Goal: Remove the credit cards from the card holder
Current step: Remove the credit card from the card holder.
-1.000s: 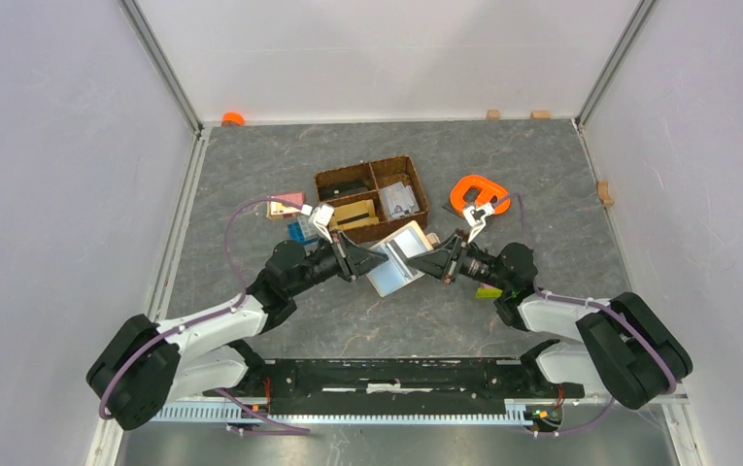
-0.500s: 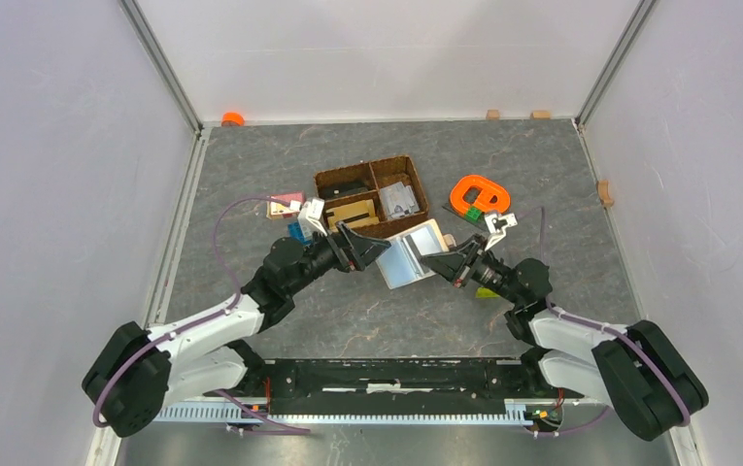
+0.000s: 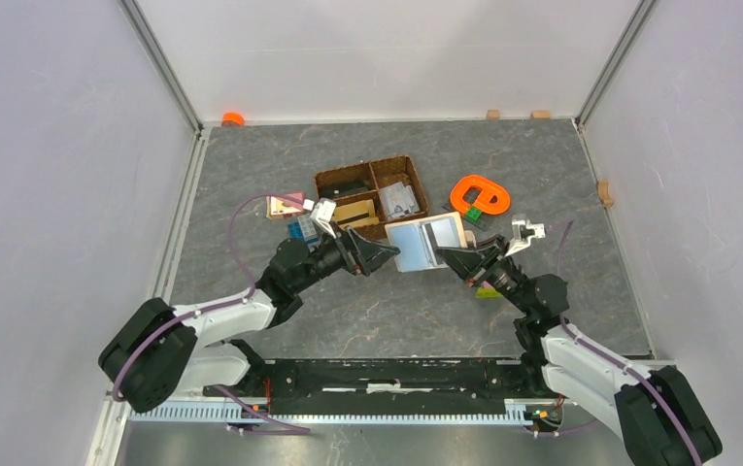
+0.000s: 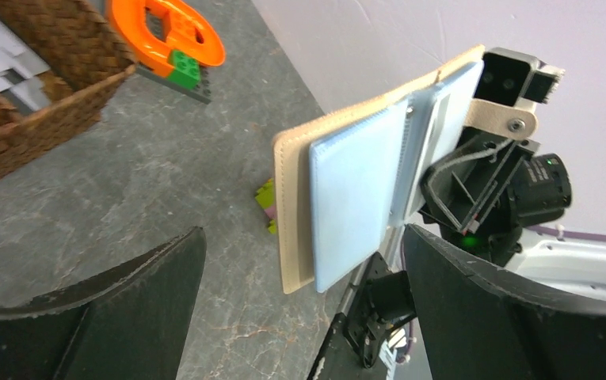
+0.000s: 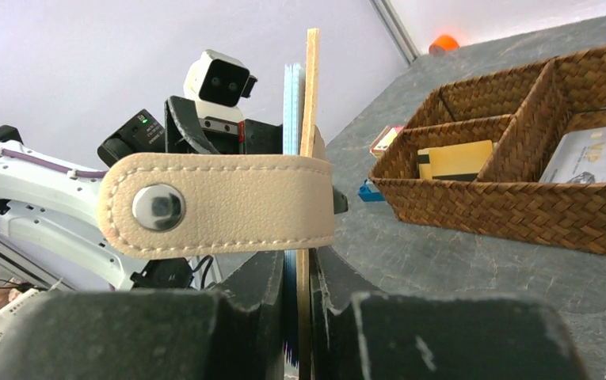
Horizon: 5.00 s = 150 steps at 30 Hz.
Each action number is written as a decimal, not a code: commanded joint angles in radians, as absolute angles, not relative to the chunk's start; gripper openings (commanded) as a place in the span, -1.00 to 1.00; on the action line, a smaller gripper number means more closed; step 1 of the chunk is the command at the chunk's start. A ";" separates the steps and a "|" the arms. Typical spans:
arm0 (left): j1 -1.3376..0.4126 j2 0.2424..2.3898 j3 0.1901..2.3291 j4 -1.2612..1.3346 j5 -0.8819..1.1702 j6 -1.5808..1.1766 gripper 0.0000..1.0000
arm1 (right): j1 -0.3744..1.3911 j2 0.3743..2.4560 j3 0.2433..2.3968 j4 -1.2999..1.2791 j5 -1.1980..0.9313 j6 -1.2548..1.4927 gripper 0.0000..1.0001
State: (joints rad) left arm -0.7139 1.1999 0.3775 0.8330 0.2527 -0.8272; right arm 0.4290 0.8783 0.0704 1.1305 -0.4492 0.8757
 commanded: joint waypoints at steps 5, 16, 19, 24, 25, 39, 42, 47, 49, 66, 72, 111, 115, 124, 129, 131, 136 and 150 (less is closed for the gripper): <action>-0.722 1.265 0.380 1.095 0.404 -0.867 1.00 | 0.425 0.812 0.052 1.158 -0.394 0.847 -0.71; -0.726 1.402 0.421 1.175 0.454 -0.926 0.87 | 0.425 0.894 0.043 1.323 -0.459 0.944 -0.73; -0.730 1.453 0.430 1.335 0.519 -0.980 0.61 | 0.425 0.939 0.049 1.354 -0.479 0.964 -0.76; -0.730 1.491 0.435 1.438 0.561 -1.025 -0.29 | 0.425 1.001 0.053 1.411 -0.502 0.979 -0.73; -0.729 1.489 0.436 1.436 0.560 -1.023 -0.61 | 0.425 1.004 0.056 1.401 -0.506 0.970 -0.68; -0.678 1.334 0.610 0.667 0.607 -0.827 -0.96 | 0.417 0.882 0.090 1.097 -0.436 0.810 -0.06; -0.678 1.303 0.609 0.637 0.599 -0.810 -0.96 | 0.416 0.893 0.094 1.095 -0.442 0.814 -0.12; -0.678 1.272 0.618 0.568 0.572 -0.774 -0.96 | 0.412 0.891 0.095 1.090 -0.441 0.815 -0.12; -0.678 1.269 0.618 0.556 0.563 -0.770 -0.96 | 0.410 0.881 0.095 1.080 -0.436 0.809 -0.09; -0.678 1.276 0.614 0.568 0.567 -0.777 -0.95 | 0.379 0.877 0.100 1.092 -0.480 0.836 -0.76; -0.678 1.231 0.597 0.496 0.450 -0.749 -0.55 | 0.377 0.927 0.093 1.145 -0.503 0.872 -1.00; -0.765 1.325 0.519 0.985 0.575 -0.884 -0.12 | 0.361 1.034 0.054 1.427 -0.560 1.031 -1.00; -0.765 1.347 0.531 0.973 0.583 -0.889 -0.11 | 0.360 1.049 0.053 1.450 -0.567 1.050 -1.00; -0.772 1.385 0.555 0.938 0.585 -0.892 -0.10 | 0.364 1.088 0.051 1.516 -0.580 1.087 -1.00; -0.772 1.383 0.554 0.946 0.589 -0.892 -0.10 | 0.368 1.088 0.054 1.508 -0.579 1.080 -1.00; -0.772 1.387 0.547 0.986 0.599 -0.908 -0.13 | 0.373 1.093 0.057 1.503 -0.578 1.076 -1.00; -0.772 1.392 0.539 1.058 0.623 -0.931 -0.31 | 0.382 1.089 0.074 1.420 -0.571 1.031 -1.00; -0.767 1.374 0.510 1.101 0.599 -0.925 -0.60 | 0.432 1.121 0.116 1.353 -0.584 0.981 -1.00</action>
